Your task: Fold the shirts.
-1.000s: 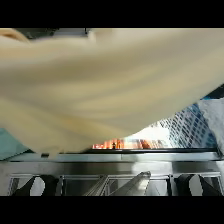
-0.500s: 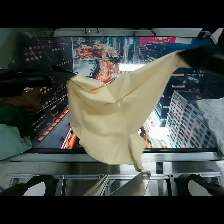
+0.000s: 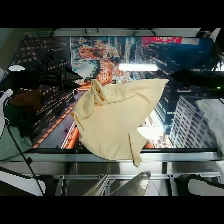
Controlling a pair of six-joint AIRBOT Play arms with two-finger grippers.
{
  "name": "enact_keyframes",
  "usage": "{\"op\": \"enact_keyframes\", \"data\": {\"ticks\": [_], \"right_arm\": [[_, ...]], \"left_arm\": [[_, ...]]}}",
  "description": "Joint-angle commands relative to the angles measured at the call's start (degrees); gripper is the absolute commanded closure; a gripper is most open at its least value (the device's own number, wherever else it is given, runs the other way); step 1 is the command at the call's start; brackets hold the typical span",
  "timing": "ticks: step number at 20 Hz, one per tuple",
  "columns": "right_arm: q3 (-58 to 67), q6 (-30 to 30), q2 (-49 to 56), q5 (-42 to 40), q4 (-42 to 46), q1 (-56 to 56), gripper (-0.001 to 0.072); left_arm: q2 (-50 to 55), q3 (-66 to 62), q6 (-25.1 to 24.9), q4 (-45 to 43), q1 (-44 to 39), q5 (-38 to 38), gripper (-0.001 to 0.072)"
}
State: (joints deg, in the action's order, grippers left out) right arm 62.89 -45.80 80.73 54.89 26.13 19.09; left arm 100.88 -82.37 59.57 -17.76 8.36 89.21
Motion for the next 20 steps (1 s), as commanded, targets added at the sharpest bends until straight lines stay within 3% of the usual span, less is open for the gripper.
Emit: {"op": "enact_keyframes", "data": {"ticks": [1,6,10,14,17,20], "right_arm": [[2.21,-7.39,2.75,2.51,10.03,6.05,0.0268],[13.53,-11.39,16.26,8.63,14.67,3.76,0.0268],[25.99,-17.64,27.36,11.87,19.45,-0.35,0.0267],[37.97,-26.01,37.24,18.45,25.03,-3.98,0.0267],[41.35,-26.32,40.35,20.39,24.83,-5.29,0.0268],[41.38,-26.25,40.46,19.96,24.11,-6.05,0.0268]], "left_arm": [[-3.39,6.25,2.43,-1.31,0.55,5.49,-0.0001],[-19.71,33.90,5.75,-11.39,-3.61,2.78,-0.0001],[-30.97,53.05,11.96,-12.74,-6.14,-6.49,-0.0001],[-38.40,62.42,19.08,-12.92,-6.78,-10.97,0.0000],[-42.66,65.96,24.04,-17.22,-6.80,-13.25,0.0000],[-43.91,67.21,25.22,-18.27,-6.78,-16.48,0.0000]]}}
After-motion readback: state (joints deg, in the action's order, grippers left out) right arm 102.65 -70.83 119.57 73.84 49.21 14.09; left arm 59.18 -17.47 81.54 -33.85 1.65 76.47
